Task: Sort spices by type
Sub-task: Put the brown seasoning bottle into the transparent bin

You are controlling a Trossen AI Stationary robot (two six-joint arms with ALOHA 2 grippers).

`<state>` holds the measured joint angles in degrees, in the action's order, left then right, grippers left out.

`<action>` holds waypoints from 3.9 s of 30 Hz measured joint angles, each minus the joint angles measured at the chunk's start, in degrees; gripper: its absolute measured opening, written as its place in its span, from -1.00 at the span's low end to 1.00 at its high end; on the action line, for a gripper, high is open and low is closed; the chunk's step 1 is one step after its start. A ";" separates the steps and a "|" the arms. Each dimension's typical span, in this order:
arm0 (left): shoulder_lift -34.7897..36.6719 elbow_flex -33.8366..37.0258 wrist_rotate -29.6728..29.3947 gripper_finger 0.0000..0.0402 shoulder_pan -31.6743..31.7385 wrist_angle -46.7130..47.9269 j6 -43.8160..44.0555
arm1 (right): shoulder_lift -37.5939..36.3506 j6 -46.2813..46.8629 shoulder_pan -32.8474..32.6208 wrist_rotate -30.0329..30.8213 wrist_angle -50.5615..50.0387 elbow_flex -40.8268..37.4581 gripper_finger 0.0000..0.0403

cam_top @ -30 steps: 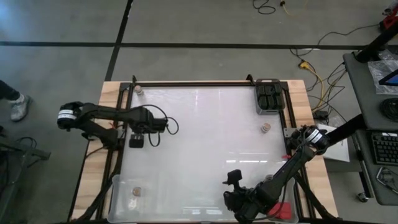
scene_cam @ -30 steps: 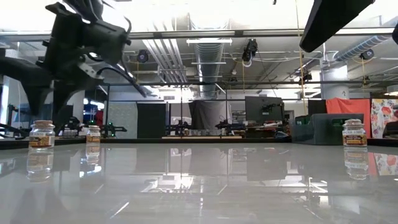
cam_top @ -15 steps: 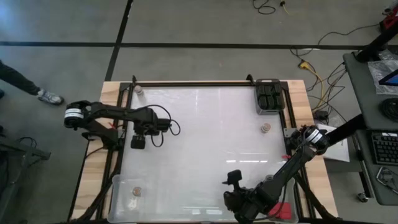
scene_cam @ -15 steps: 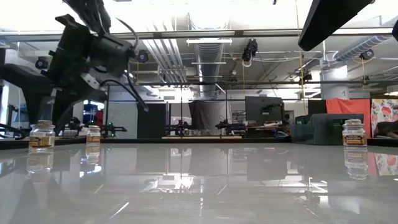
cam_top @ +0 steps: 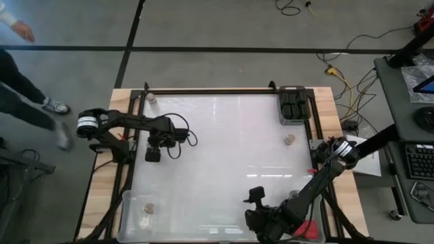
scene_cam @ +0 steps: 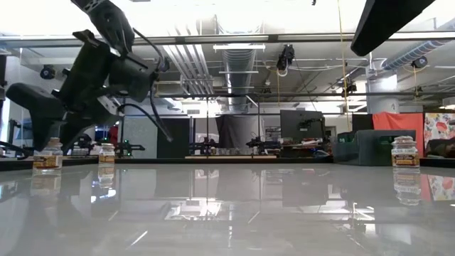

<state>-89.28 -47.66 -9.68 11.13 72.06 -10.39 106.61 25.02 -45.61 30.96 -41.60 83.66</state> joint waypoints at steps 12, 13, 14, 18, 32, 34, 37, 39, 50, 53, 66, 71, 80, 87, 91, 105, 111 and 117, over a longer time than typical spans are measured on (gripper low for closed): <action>-0.02 1.86 0.01 0.16 0.62 -0.61 0.37 | 0.00 0.52 -0.01 -1.58 0.00 0.00 0.62; -0.01 1.86 0.01 0.16 0.62 -0.65 0.37 | 0.00 0.52 -0.01 -1.59 0.00 0.00 0.63; 0.01 1.87 0.01 0.16 0.62 -0.68 0.37 | 0.00 0.52 -0.01 -1.60 0.00 0.00 0.64; 0.01 1.95 0.01 0.14 0.62 -1.08 0.37 | 0.00 0.51 -0.01 -1.58 0.02 0.00 0.66; 0.09 1.40 0.37 -0.20 0.54 -0.88 1.08 | 0.00 0.46 -0.01 -1.58 0.00 -0.07 0.56; 0.10 -0.27 1.64 -0.19 0.17 -0.37 3.29 | 0.00 0.31 -0.01 -1.55 -0.02 -0.07 0.55; 0.18 -3.26 4.30 -0.20 -1.19 4.76 7.56 | 0.00 -0.39 0.00 -1.55 -0.02 -0.09 0.54; 0.24 -5.77 6.21 -0.20 -3.12 8.13 11.24 | 0.00 -0.84 0.03 -1.55 -0.02 -0.09 0.53; 0.90 -21.87 17.86 -0.20 -29.49 13.72 35.11 | 0.00 -3.84 -0.12 -2.51 -0.11 -0.09 0.46; 0.11 -28.55 18.19 -0.20 -38.81 14.08 45.66 | 0.00 -5.87 -0.12 -2.92 -0.44 -0.11 0.44; -8.34 -40.23 18.62 -0.20 -64.12 14.29 71.99 | 0.00 -15.76 1.58 -2.86 -1.08 -0.11 0.34; -11.32 -37.11 30.54 -0.20 -63.06 17.18 69.49 | 0.00 -15.65 2.43 -2.89 -1.12 -0.11 0.30; -10.27 -27.24 33.89 -0.20 -61.69 6.85 64.17 | 0.00 -13.03 2.39 -2.93 -1.32 -0.11 0.24; -10.27 -21.06 35.84 -0.20 -61.50 0.64 63.58 | 0.00 -13.01 2.39 -2.93 -1.33 -0.11 0.26; -10.27 -19.02 35.57 -0.20 -61.47 -4.19 63.00 | 0.00 -12.79 2.39 -2.93 -1.31 -0.11 0.30; -10.22 -16.56 31.38 -0.19 -61.36 -6.14 62.96 | 0.00 -12.03 2.39 -2.95 -1.31 -0.11 0.32; -10.22 -16.45 31.22 -0.12 -61.32 -6.24 62.95 | 0.00 -11.96 2.39 -2.95 -1.29 -0.11 0.27; -10.22 -16.47 31.22 0.04 -61.32 -6.31 62.17 | 0.00 -11.96 2.39 -2.95 -1.27 -0.11 0.29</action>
<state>-99.50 -64.14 21.54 -50.19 65.76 51.77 106.61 13.06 -43.22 28.01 -42.87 83.55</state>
